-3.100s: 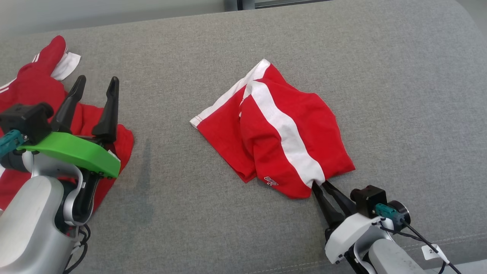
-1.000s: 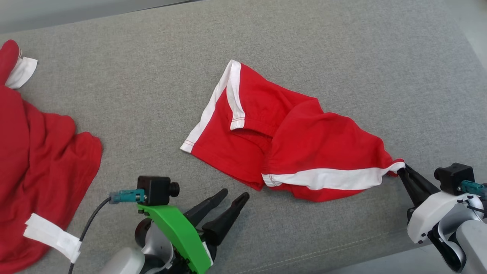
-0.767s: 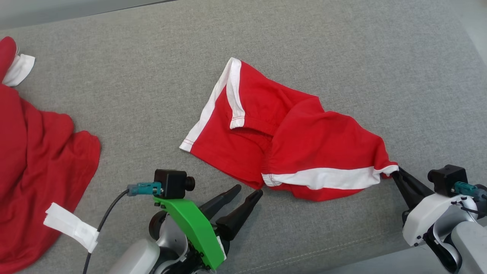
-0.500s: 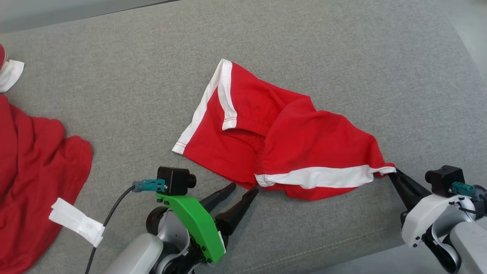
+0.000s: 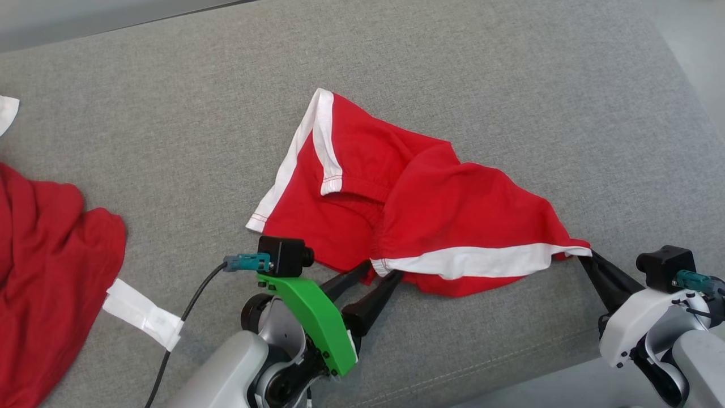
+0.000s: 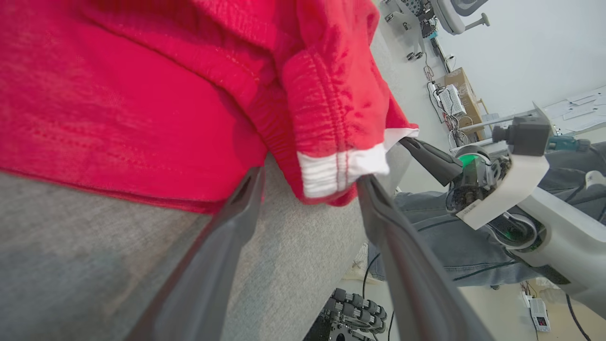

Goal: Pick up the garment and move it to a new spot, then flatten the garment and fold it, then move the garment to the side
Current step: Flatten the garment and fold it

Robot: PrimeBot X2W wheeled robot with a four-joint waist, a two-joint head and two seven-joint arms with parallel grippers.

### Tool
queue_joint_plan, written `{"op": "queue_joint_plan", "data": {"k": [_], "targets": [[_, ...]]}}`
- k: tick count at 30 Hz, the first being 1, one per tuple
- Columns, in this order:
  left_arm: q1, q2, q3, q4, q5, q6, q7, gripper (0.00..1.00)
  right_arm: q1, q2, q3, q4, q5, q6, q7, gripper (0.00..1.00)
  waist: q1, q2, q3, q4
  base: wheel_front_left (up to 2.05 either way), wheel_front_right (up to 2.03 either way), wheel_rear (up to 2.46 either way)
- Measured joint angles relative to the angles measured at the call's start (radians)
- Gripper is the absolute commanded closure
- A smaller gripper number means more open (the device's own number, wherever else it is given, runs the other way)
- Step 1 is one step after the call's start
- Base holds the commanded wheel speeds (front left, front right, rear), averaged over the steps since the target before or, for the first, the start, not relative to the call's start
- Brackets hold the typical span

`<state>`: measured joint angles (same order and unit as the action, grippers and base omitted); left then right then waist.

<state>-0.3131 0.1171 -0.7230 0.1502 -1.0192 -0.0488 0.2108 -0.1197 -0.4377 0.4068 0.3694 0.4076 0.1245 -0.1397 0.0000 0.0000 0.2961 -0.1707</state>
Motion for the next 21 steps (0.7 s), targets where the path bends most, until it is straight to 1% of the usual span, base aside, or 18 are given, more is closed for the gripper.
{"op": "queue_joint_plan", "data": {"k": [5,13,18,20,21], "targets": [[-0.024,-0.015,0.004,0.018,0.002,-0.010,-0.019,0.00,0.000,-0.001,0.006,0.001,0.007,0.000,0.000,1.00,0.0000,0.0000,0.002,-0.006,0.00,0.00,0.00],[-0.037,-0.024,-0.005,0.063,0.002,-0.030,-0.028,0.00,0.000,-0.004,0.011,0.003,0.015,0.000,0.000,1.00,0.0000,0.0000,0.006,-0.012,0.00,0.00,0.00],[-0.044,-0.029,-0.007,0.067,0.002,-0.037,-0.037,0.01,0.000,-0.006,0.010,0.008,0.016,0.000,-0.001,1.00,0.0000,0.0000,0.003,-0.009,0.00,0.00,0.00],[-0.054,-0.030,-0.009,0.067,0.002,-0.040,-0.038,0.11,0.000,-0.008,0.006,0.015,0.017,0.000,-0.007,1.00,0.0000,0.0000,0.000,-0.005,0.00,0.00,0.00],[-0.059,-0.031,-0.010,0.066,0.001,-0.041,-0.038,0.21,0.000,-0.009,0.004,0.016,0.018,0.000,-0.009,1.00,0.0000,0.0000,-0.002,-0.002,0.00,0.00,0.00]]}}
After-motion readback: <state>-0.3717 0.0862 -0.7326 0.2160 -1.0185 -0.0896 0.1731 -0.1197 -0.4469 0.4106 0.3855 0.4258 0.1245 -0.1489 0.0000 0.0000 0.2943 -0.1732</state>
